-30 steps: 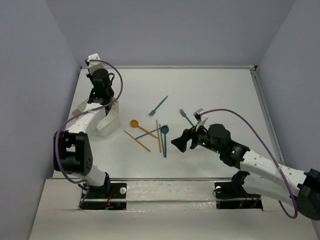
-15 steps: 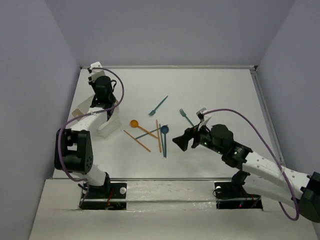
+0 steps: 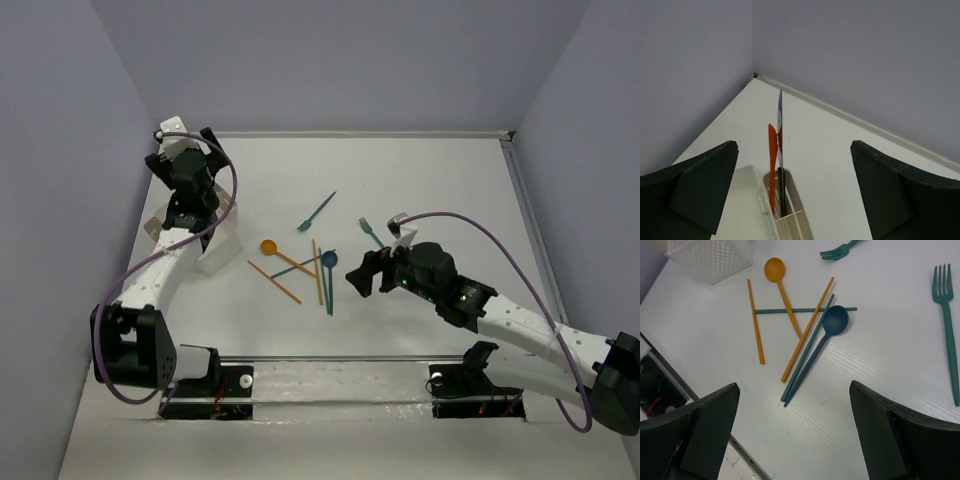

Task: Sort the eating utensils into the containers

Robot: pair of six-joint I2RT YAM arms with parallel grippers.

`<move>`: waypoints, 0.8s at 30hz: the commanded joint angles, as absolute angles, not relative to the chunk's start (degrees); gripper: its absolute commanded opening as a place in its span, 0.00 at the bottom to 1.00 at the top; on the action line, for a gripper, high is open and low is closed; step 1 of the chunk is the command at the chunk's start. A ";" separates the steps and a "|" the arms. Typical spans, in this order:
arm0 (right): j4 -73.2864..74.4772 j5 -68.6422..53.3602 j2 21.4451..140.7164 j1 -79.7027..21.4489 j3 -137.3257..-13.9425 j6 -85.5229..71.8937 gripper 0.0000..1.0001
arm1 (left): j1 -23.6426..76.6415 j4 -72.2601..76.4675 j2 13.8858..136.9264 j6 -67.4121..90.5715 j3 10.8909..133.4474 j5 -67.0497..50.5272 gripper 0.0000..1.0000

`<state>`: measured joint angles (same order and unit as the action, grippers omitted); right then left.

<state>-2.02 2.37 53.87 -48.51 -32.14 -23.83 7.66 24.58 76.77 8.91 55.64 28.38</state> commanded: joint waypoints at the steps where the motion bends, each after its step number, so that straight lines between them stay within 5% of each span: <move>1: -0.18 6.85 56.95 -49.04 -37.61 -23.73 0.95 | 8.53 21.45 67.16 13.09 60.11 20.59 0.99; 8: 5.70 6.77 63.63 -45.97 -43.15 -23.03 0.87 | 9.05 8.02 54.95 21.17 61.18 9.53 0.99; 15: 10.54 0.90 69.95 -34.74 -48.16 -20.13 0.66 | 9.05 1.32 40.45 27.68 49.15 -11.49 0.99; 24: 16.08 -3.16 86.19 -23.05 -54.13 -16.26 0.59 | 9.05 4.12 35.85 31.81 34.38 -33.11 0.99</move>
<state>12.73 -0.73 80.18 -26.24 -50.48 -19.11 8.91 0.62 35.77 27.77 38.87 -18.41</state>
